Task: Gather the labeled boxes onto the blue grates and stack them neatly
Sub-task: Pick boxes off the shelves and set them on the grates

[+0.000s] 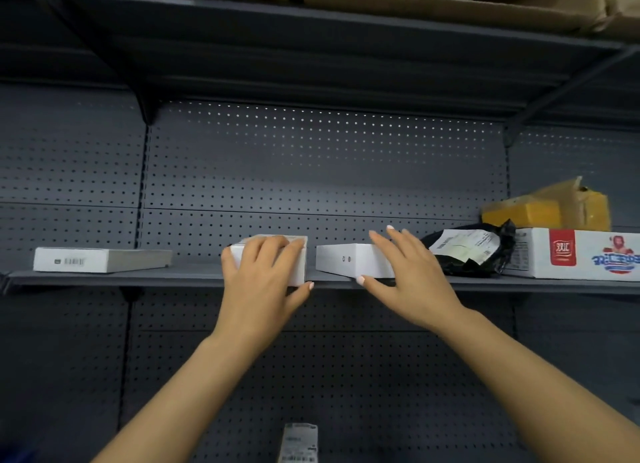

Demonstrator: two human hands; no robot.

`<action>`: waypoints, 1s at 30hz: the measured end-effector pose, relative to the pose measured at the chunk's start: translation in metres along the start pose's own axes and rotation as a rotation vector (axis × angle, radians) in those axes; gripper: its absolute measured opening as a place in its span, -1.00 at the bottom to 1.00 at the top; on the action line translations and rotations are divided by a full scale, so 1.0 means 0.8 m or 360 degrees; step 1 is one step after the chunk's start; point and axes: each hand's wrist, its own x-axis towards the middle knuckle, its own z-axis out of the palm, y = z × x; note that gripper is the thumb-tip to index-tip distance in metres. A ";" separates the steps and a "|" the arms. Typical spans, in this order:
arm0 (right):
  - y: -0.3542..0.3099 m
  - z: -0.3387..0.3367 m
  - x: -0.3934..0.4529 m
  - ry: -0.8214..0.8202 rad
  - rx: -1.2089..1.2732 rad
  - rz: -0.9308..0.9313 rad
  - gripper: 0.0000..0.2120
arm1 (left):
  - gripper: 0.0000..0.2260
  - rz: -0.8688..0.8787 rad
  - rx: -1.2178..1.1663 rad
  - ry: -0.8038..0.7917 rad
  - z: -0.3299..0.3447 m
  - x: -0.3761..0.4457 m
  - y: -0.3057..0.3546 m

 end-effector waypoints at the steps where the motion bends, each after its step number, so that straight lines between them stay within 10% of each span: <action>1: 0.003 0.001 0.005 -0.0039 0.0042 0.0028 -0.29 | -0.48 -0.0021 0.0038 -0.0017 0.000 0.000 0.006; 12: -0.039 0.021 0.006 0.0397 0.0268 0.0191 -0.56 | -0.43 -0.0110 0.0120 -0.0029 0.007 -0.004 0.018; 30: -0.053 0.045 -0.103 0.0816 0.0550 -0.0395 -0.60 | -0.55 0.0020 -0.0061 0.0216 -0.077 -0.102 0.006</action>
